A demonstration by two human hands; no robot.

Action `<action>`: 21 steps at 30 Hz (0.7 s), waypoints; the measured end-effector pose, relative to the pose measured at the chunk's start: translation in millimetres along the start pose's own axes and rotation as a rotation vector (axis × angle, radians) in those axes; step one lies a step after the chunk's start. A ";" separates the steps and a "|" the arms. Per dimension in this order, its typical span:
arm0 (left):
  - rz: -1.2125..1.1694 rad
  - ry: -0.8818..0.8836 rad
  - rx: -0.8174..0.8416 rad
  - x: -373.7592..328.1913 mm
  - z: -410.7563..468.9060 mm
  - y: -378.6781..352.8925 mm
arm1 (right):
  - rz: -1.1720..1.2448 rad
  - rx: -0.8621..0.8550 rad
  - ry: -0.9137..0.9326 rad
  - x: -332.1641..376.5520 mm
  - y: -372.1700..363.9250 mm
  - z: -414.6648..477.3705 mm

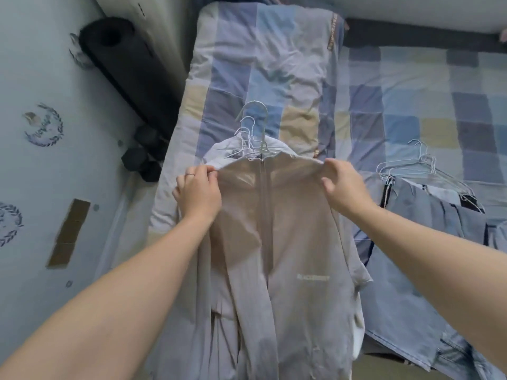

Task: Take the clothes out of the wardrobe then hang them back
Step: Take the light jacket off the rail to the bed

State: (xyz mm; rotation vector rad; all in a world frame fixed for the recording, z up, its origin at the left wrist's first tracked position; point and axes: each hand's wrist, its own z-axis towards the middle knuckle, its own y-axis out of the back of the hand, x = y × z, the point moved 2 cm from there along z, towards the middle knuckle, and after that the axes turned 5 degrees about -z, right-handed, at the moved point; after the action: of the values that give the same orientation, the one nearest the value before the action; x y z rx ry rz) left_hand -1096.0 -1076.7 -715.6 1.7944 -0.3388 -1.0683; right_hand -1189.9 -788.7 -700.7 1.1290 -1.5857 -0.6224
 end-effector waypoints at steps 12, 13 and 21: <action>0.123 -0.085 0.481 19.9 -85.3 -57.5 | -0.044 0.315 -0.150 -13.6 -80.6 -95.4; 0.134 -0.118 0.494 13.4 -95.3 -53.4 | -0.062 0.297 -0.148 -11.9 -73.5 -105.1; 0.228 -0.327 0.526 -58.4 -158.9 -17.0 | -0.091 0.099 -0.236 -21.1 9.2 -157.7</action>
State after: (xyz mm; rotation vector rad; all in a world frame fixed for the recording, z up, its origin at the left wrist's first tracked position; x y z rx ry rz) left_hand -1008.2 -935.5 -679.2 1.9633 -1.0809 -1.1774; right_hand -1045.4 -742.6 -651.9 1.2424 -1.7894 -0.7679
